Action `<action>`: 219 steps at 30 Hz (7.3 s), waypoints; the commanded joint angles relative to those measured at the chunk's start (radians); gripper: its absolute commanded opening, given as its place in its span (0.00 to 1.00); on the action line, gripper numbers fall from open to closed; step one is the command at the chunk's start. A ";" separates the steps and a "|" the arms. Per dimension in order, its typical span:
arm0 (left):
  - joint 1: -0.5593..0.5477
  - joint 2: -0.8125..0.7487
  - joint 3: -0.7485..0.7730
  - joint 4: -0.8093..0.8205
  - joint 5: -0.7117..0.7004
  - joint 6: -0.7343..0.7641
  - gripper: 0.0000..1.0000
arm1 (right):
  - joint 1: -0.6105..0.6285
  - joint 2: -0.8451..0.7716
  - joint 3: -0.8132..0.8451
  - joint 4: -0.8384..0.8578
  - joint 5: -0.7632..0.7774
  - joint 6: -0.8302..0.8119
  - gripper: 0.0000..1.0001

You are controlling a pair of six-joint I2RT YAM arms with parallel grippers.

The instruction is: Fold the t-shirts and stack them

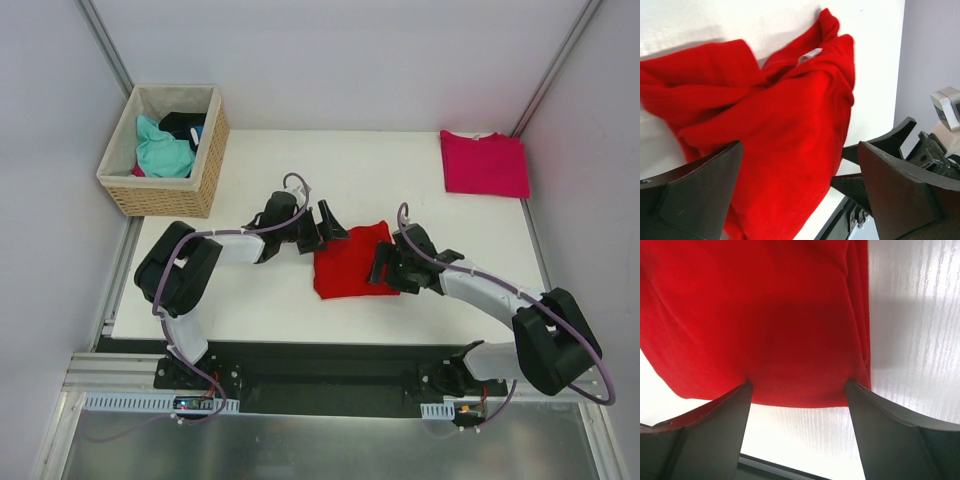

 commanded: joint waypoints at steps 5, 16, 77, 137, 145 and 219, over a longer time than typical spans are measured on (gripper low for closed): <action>0.025 -0.067 -0.045 0.011 0.020 0.024 0.99 | 0.009 -0.056 -0.018 -0.043 0.049 -0.003 0.80; 0.023 -0.293 -0.068 -0.101 0.029 0.033 0.99 | -0.147 0.002 0.495 -0.252 0.221 -0.143 0.89; 0.102 -0.540 -0.310 -0.145 0.085 0.024 0.99 | -0.523 0.721 0.720 -0.013 -0.071 0.067 0.96; -0.155 -0.091 -0.530 0.473 -0.069 -0.251 0.99 | -0.173 -0.154 0.223 -0.215 0.250 -0.157 0.96; -0.153 -0.049 -0.516 0.487 -0.069 -0.248 0.99 | -0.207 -0.134 0.227 -0.217 0.224 -0.155 0.96; -0.061 -0.603 -0.685 -0.035 -0.182 -0.166 0.00 | -0.112 0.546 0.306 0.422 -0.307 0.078 0.59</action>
